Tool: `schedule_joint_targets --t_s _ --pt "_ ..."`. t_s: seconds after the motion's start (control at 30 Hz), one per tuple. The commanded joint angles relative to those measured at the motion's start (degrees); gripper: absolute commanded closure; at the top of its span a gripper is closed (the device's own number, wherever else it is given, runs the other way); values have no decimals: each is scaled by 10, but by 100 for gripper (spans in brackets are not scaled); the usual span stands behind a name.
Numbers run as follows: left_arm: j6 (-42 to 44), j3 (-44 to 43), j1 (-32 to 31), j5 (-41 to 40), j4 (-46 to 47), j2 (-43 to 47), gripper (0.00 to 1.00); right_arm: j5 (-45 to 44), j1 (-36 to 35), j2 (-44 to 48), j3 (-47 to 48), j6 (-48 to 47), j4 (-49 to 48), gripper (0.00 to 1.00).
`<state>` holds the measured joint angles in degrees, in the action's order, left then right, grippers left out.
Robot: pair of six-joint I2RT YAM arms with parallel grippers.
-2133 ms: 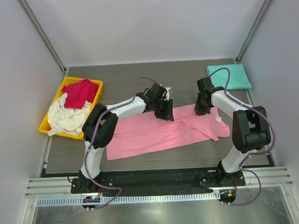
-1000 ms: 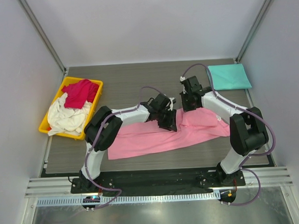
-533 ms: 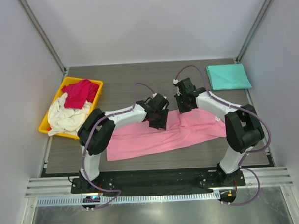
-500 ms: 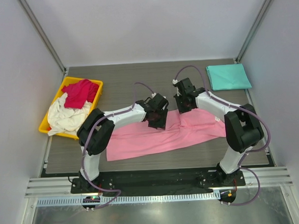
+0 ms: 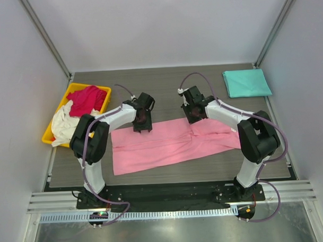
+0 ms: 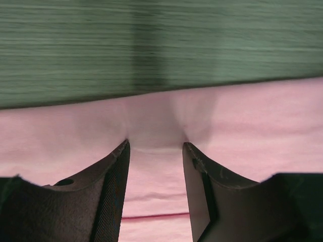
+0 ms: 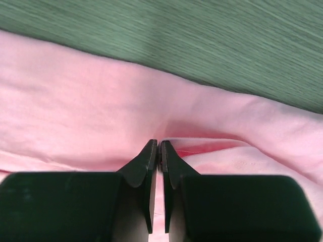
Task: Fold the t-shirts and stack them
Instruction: Fold the tshirt
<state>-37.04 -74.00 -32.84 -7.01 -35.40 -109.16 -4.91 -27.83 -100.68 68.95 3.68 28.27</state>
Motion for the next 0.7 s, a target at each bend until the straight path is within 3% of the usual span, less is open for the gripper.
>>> schedule_joint_targets --t_s 0.0,0.17,0.27,0.43,0.67 --pt "14 17 24 -44 -25 25 52 -14 -20 0 18 -25 -17 86" --pt "19 13 50 -74 -44 11 52 -40 -20 13 41 -15 12 63" --pt "20 17 51 -73 -44 11 52 -66 -8 36 56 14 26 55" --pt "24 16 51 -48 -36 13 52 -58 47 36 88 56 54 53" --pt "28 1 51 -64 -55 25 51 -76 134 0 83 84 75 65"
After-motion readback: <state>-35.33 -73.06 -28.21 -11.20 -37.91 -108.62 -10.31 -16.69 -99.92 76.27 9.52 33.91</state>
